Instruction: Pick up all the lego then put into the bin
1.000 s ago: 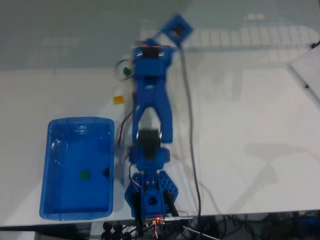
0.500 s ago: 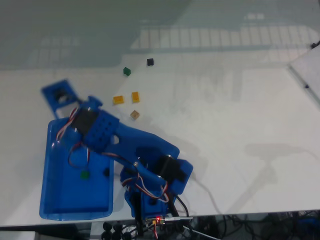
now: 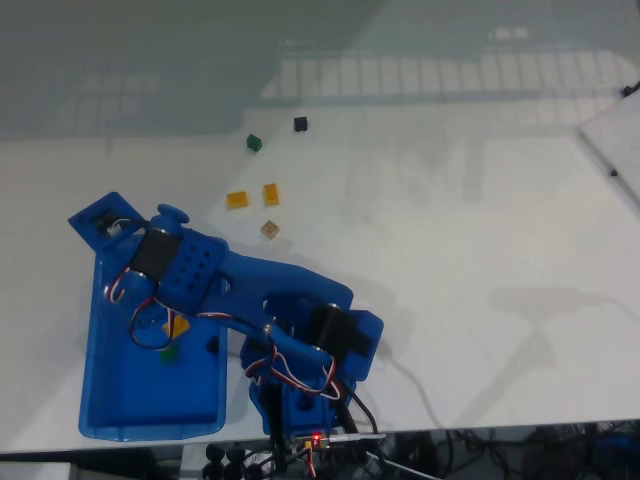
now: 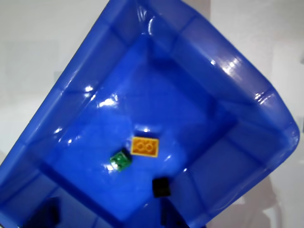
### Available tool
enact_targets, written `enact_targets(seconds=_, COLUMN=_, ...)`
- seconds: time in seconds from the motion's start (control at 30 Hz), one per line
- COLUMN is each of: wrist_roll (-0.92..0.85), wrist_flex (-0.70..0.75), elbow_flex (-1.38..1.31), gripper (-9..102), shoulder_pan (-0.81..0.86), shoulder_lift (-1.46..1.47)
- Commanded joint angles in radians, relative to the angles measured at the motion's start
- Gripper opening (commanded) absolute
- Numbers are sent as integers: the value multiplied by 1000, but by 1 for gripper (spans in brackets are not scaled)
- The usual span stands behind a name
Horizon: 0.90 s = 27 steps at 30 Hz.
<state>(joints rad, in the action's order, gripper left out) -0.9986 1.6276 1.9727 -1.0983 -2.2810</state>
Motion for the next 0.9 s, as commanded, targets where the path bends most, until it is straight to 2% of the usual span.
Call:
enact_targets(seconds=0.0, wrist_roll=-9, wrist_flex=-2, elbow_flex=-21, gripper=33, shoulder_pan=31, shoulder_lift=0)
enact_targets(seconds=0.2, wrist_roll=21, wrist_flex=-11, elbow_flex=-156, gripper=33, shoulder_pan=181, shoulder_lift=31)
enact_targets(seconds=0.4, wrist_roll=201, wrist_flex=-46, elbow_flex=-370, gripper=31, shoulder_pan=497, shoulder_lift=158)
enact_targets(seconds=0.63, wrist_roll=357, wrist_flex=-164, elbow_flex=-287, gripper=25, shoulder_pan=767, shoulder_lift=233)
enact_targets(seconds=0.87, wrist_roll=353, wrist_flex=-285, elbow_flex=-69, gripper=23, shoulder_pan=828, shoulder_lift=221)
